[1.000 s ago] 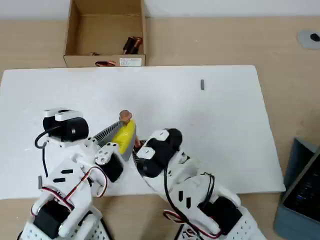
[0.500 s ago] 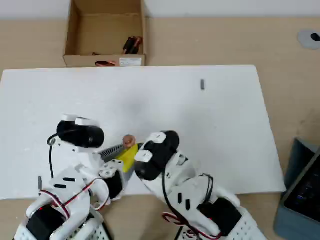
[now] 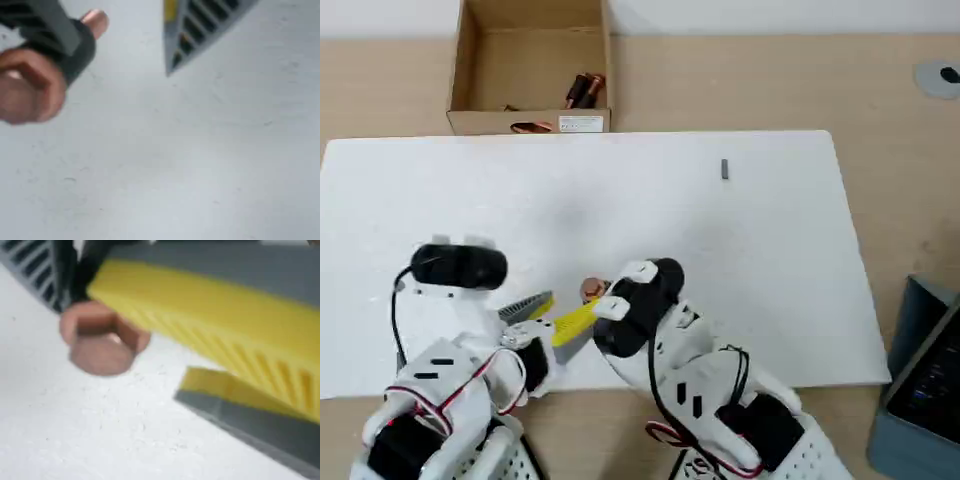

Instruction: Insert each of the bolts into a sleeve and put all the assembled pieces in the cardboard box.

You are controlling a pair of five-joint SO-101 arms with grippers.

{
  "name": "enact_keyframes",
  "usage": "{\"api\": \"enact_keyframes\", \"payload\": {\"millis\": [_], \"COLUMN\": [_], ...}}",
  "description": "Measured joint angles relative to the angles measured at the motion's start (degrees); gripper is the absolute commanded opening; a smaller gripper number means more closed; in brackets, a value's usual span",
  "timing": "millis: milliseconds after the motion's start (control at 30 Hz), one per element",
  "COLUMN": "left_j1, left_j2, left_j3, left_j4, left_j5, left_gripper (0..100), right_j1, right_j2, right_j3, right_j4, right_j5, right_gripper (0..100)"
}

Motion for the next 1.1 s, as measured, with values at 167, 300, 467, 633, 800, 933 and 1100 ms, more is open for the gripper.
{"api": "enact_keyframes", "payload": {"millis": [167, 300, 467, 633, 800, 933, 1100], "left_j1": [-3.6, -5.7, -9.3, -18.0, -29.2, -34.8, -36.2], "left_j2": [0.1, 0.1, 0.0, 0.0, 0.0, 0.0, 0.1], "left_j3": [-4.4, -8.4, -13.9, -15.1, -9.6, -1.4, 8.7], "left_j4": [0.3, 0.3, 0.3, 0.4, 0.4, 0.4, 0.4], "left_j5": [-0.1, -0.1, -5.1, -13.6, -18.0, -18.7, -18.7], "left_gripper": [25, 11, 1, 0, 0, 0, 0], "right_j1": [0.2, 0.2, 0.2, 3.1, 10.1, 13.7, 17.6], "right_j2": [0.0, 0.0, 0.0, 0.0, -0.1, -0.1, -0.1], "right_j3": [0.0, 0.0, 0.0, 0.0, 0.0, -0.8, -1.1], "right_j4": [0.0, 0.0, 0.0, 0.0, 0.0, 1.4, 5.3], "right_j5": [0.0, 0.0, 0.0, 0.0, 0.0, 0.0, 0.0], "right_gripper": [0.9, 0.9, 0.9, 0.9, 0.9, 0.9, 0.9]}}
